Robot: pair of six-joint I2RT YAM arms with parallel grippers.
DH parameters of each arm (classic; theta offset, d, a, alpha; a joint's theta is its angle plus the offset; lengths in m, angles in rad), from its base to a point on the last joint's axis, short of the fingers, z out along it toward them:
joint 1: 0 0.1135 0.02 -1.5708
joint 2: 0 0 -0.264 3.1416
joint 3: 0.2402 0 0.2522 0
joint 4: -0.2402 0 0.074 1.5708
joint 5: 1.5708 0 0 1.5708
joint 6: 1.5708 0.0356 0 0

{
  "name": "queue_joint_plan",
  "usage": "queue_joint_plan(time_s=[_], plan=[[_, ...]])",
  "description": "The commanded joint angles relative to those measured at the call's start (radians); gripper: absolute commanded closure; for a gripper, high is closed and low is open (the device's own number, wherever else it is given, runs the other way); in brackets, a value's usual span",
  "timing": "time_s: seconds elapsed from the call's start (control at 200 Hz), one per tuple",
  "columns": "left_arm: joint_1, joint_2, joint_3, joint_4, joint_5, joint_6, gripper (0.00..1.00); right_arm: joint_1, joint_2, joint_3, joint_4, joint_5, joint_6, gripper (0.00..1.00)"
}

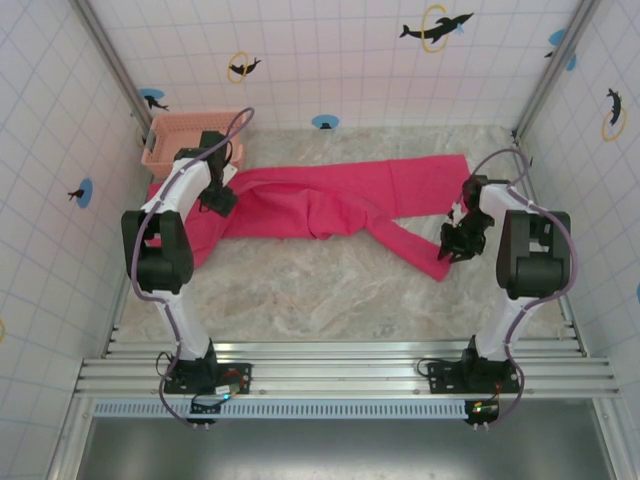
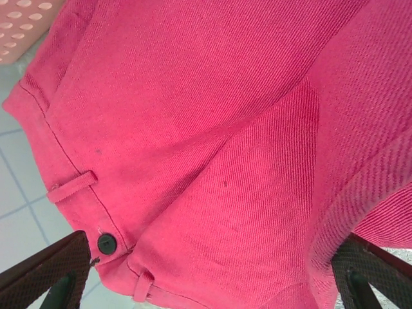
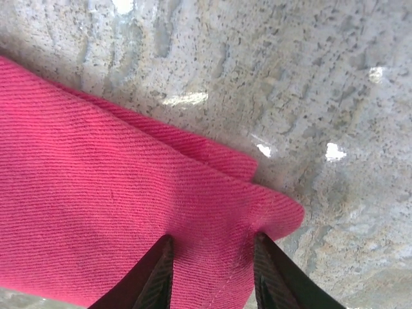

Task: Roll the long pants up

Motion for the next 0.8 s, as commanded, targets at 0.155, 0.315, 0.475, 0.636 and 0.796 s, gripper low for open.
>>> queue_joint_plan(time_s=[0.155,0.315,0.475,0.636,0.796], plan=[[0.005,-0.026,-0.012,-0.013,0.017,0.001,0.03,-0.004,0.061,0.034,0.026,0.012,0.028,0.89],[0.006,-0.031,-0.013,-0.019,0.009,0.003,0.03,0.001,0.011,0.071,0.044,0.059,0.044,1.00],[0.005,-0.028,-0.004,-0.029,-0.015,0.003,0.03,0.000,-0.106,0.180,0.023,0.187,0.065,1.00],[0.006,-0.015,0.042,-0.050,-0.042,-0.006,0.03,-0.001,-0.165,0.350,0.040,0.310,0.063,1.00],[0.008,0.046,0.129,-0.067,-0.115,-0.021,0.03,0.002,-0.084,0.495,0.111,0.381,0.068,1.00]])
